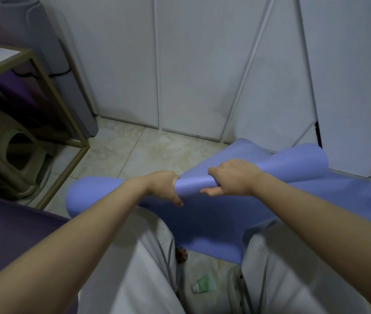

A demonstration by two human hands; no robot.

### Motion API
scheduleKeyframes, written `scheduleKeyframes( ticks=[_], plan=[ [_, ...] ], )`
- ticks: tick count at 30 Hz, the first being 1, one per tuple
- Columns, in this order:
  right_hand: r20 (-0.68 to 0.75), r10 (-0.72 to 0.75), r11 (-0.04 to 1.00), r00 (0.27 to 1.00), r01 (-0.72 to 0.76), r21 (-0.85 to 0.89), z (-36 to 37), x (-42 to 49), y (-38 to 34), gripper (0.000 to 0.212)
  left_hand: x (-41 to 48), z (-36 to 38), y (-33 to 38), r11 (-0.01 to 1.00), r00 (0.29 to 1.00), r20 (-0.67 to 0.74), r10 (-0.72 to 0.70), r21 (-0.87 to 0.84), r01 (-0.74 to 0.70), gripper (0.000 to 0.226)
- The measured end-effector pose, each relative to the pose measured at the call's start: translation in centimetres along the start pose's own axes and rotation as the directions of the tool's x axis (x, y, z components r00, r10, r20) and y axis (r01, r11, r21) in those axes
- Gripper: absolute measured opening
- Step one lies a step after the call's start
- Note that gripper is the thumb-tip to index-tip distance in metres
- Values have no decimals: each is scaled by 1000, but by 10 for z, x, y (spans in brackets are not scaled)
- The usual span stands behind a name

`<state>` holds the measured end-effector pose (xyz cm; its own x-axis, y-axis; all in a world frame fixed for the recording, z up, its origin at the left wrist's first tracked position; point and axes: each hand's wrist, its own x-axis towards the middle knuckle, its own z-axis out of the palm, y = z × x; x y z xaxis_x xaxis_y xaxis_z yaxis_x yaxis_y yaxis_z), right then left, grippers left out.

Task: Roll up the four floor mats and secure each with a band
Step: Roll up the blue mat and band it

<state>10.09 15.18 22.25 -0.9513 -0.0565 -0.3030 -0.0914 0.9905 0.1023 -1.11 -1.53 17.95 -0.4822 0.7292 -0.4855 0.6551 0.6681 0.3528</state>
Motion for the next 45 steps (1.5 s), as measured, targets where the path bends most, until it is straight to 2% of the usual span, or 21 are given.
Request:
scheduleKeyframes(
  ticks=[2,4,7,10,12,16,19,20,24,26,28,29,32,34,36,37,39,41,45],
  plan=[
    [15,0,999,1000,-1,37,-2,2,1,45,-5,7,3,991,988,-154,27,132,-7,48],
    [59,5,999,998,-8,54,-7,3,2,45,-10,21,9,975,942,-319,103,219,-33,41],
    [125,-3,998,992,-5,60,-10,3,2,45,-15,34,18,980,885,-445,137,191,-55,33],
    [147,-13,997,989,2,72,-10,1,-1,43,-10,29,18,975,919,-382,96,224,-9,29],
    [100,-27,998,995,20,65,-11,-3,-4,40,-6,26,16,972,944,-317,95,236,-19,25],
    [8,-50,999,999,50,0,-8,-10,-3,38,-2,24,15,985,961,-256,107,156,-69,26],
    [-153,-148,977,977,120,-177,0,-9,-4,36,0,18,14,994,971,-223,83,89,-64,25],
    [-188,-146,966,971,100,-239,1,-8,-6,35,0,16,13,996,974,-212,76,59,-65,23],
    [-48,-13,977,999,2,-212,0,-7,-11,18,3,12,12,995,991,-101,89,-29,-92,24],
    [-14,14,980,1000,-16,-196,-2,-6,-11,13,-1,11,14,996,990,-103,92,8,-92,31],
    [23,36,987,999,-32,-156,-6,-4,-11,9,-3,14,15,995,979,-197,60,87,-43,34],
    [43,46,989,998,-40,-140,-7,-3,-11,8,-5,20,15,992,956,-289,42,129,-4,34],
    [80,49,997,996,-44,-63,-11,2,-11,23,-10,44,13,966,803,-591,77,244,88,35],
    [141,27,1000,990,-28,0,-13,6,-14,22,-10,52,6,952,740,-660,132,292,90,42],
    [180,17,999,984,-24,40,-14,8,-15,23,-9,48,3,971,784,-613,102,234,57,30],
    [184,17,998,983,-27,51,-14,8,-14,27,-10,41,3,970,827,-555,86,236,57,24],
    [148,37,997,988,-46,56,-13,9,-12,37,-6,30,-2,975,885,-461,61,219,47,23],
    [37,77,997,996,-77,-21,-11,11,-11,40,-2,19,-6,990,922,-385,48,142,7,27],
    [-204,151,930,967,-209,-301,-3,10,-8,36,8,0,-13,995,983,-176,47,-77,-61,37]
  ],
)
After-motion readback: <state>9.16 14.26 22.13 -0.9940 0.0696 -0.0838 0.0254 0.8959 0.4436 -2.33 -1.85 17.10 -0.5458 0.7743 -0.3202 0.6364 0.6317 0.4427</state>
